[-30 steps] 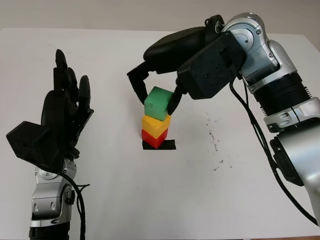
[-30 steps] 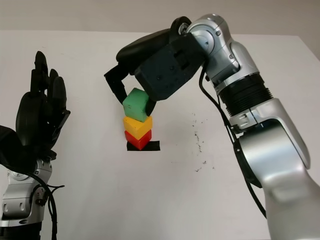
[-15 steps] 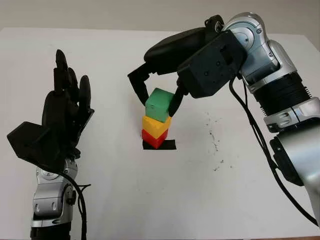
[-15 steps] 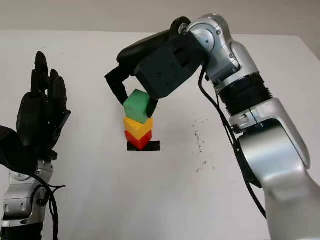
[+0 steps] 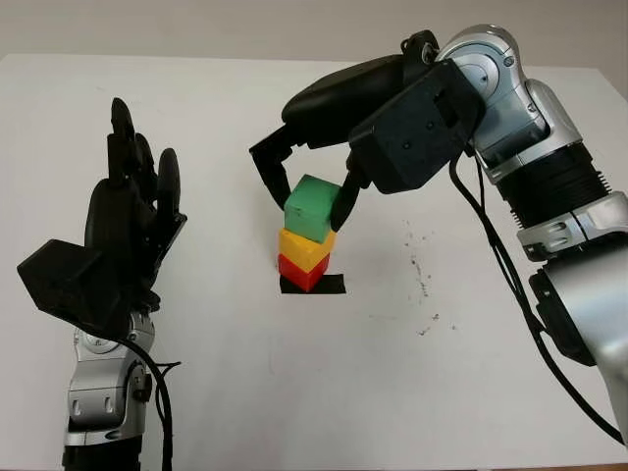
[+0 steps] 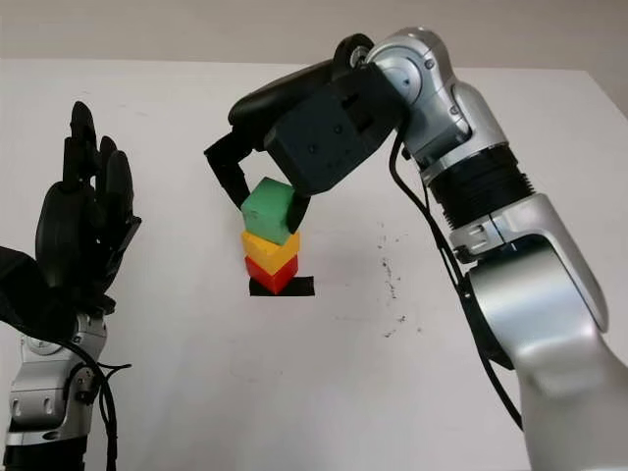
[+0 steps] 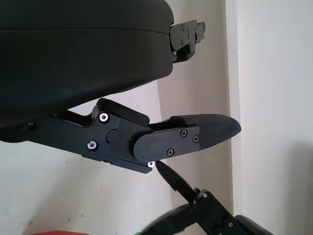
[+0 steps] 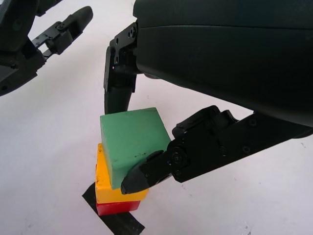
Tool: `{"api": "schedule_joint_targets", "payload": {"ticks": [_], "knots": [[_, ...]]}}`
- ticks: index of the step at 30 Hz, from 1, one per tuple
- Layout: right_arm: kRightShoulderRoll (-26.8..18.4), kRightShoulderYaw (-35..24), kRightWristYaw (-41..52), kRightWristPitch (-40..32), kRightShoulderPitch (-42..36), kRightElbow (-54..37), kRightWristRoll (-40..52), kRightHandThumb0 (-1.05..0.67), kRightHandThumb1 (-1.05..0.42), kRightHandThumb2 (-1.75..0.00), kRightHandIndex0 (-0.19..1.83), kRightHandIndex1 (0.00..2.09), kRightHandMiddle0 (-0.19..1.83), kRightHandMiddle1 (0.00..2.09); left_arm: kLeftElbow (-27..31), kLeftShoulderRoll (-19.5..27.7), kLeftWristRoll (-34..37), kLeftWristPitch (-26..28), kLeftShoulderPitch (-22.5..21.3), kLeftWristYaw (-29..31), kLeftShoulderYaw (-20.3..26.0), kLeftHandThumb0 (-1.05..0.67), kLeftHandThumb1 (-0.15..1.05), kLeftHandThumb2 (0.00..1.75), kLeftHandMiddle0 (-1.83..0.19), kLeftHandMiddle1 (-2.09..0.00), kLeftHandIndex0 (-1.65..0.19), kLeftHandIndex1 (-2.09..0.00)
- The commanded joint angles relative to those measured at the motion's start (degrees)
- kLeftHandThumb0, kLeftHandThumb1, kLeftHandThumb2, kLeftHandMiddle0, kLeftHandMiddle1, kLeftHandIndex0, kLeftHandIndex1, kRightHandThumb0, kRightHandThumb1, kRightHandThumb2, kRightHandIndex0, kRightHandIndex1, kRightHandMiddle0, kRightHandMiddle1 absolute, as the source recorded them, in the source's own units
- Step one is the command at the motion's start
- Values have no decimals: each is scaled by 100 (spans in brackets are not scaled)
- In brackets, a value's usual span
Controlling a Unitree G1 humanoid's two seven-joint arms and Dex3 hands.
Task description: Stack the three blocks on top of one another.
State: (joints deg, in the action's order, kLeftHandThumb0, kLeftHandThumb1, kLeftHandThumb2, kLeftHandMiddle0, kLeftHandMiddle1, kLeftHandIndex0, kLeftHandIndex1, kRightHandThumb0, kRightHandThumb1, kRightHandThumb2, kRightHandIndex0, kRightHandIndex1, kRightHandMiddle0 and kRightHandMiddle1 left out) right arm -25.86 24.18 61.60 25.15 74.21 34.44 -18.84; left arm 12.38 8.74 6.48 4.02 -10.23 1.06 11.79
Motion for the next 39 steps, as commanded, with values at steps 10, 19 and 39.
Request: {"api": "schedule_joint_targets", "payload": {"ticks": [10, 19, 39], "knots": [[-32, 5, 234, 64, -1, -2, 88, -71, -84, -5, -19, 0, -13, 9, -75, -18, -29, -93, 21, -13, -15, -67, 105, 55, 19, -1, 19, 0], [-167, -34, 229, 119, 8, -89, -34, -81, -85, -6, -19, 0, -19, 0, -105, -36, -32, -101, -4, -42, -24, -68, 105, 54, 19, -2, 19, 0], [46, -2801, -2340, -1340, -2378, -33, 2496, -88, -105, -64, -19, 0, -19, 0, -414, 92, 28, -250, -104, 124, 79, -64, 105, 59, 19, -1, 19, 0]]}}
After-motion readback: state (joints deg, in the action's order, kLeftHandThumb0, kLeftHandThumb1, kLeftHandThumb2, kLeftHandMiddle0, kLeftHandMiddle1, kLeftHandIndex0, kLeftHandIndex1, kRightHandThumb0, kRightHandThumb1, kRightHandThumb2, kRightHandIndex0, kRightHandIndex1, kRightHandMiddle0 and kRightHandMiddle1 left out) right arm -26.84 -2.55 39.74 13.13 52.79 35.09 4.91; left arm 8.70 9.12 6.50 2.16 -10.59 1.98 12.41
